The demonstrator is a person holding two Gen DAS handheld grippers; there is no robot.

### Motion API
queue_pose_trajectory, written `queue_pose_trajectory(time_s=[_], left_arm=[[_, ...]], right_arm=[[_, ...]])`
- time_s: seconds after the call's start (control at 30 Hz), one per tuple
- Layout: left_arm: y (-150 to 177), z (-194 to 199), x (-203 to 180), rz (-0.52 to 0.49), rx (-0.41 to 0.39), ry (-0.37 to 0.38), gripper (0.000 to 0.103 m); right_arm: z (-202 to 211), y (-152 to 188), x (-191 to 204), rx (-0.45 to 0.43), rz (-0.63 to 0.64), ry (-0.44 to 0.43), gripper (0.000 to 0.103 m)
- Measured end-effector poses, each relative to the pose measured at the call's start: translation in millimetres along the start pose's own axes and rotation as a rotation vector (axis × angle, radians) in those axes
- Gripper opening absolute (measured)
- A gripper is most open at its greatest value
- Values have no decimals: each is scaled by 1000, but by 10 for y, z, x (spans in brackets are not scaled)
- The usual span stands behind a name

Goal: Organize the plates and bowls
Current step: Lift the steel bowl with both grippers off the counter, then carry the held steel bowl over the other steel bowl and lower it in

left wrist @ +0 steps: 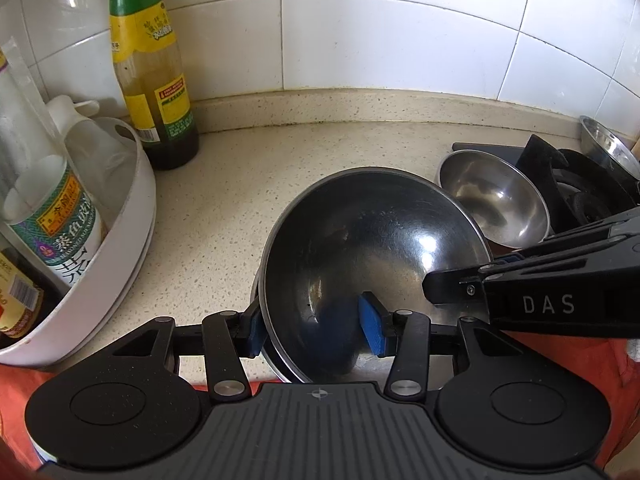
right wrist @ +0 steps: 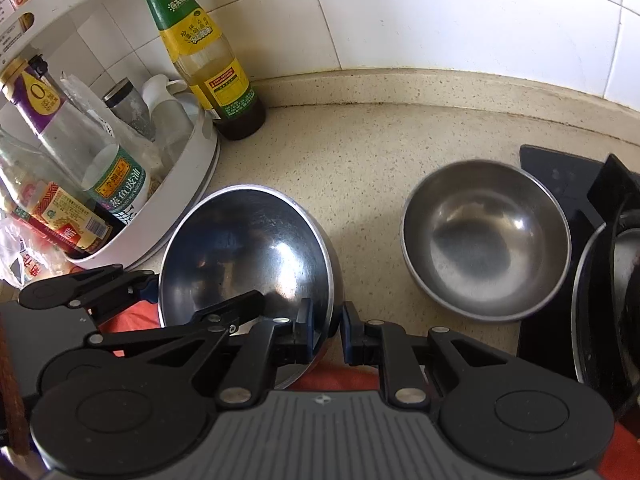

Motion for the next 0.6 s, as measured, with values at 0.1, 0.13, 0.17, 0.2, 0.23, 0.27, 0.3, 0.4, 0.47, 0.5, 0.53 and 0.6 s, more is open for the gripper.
queue_pose_trajectory(time_s=[0.1,0.13,0.17,0.2,0.23,0.27,0.3,0.4,0.47,0.5,0.53,0.6], left_arm=[[7,-28,23,7,9,8,60],[6,-31,28,9,11,11,60],[9,-31,26,8,12,11,60],[9,-32,24,7,13,10,60],[9,-31,22,5,13,9,60],[11,-30,21,3,13,8,60],[12,-27,19,1,12,6,60],[19,-4,11,-9,9,3,60],[22,17,5,-16,5,0,60],[20,34,2,-20,1,-4,60],[17,55,-1,-24,-3,-7,62],[5,122,3,-45,-33,-52,75]], right_arm=[[9,-29,21,-12,17,0,22],[23,-37,28,-20,26,7,23],[33,-51,32,-26,35,15,26],[44,-62,30,-32,38,19,26],[53,-71,23,-36,36,20,27],[63,-76,16,-37,36,22,27],[73,-81,10,-41,36,26,27],[124,-59,-20,-51,34,32,28],[157,-37,-43,-55,20,28,30],[179,-25,-49,-60,15,25,30],[207,-15,-48,-68,11,25,30],[272,0,-43,-82,6,12,30]])
Point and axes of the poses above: each gripper's, at about its wrist camera, not at the fingertips, and z roughly against the way its jaws point, x to its left, y to its underside, the point moved 3 cm from there along -z, roughly the way its jaws point, and after that the axes turned 5 degrees about -x, right-handed, at the moved point
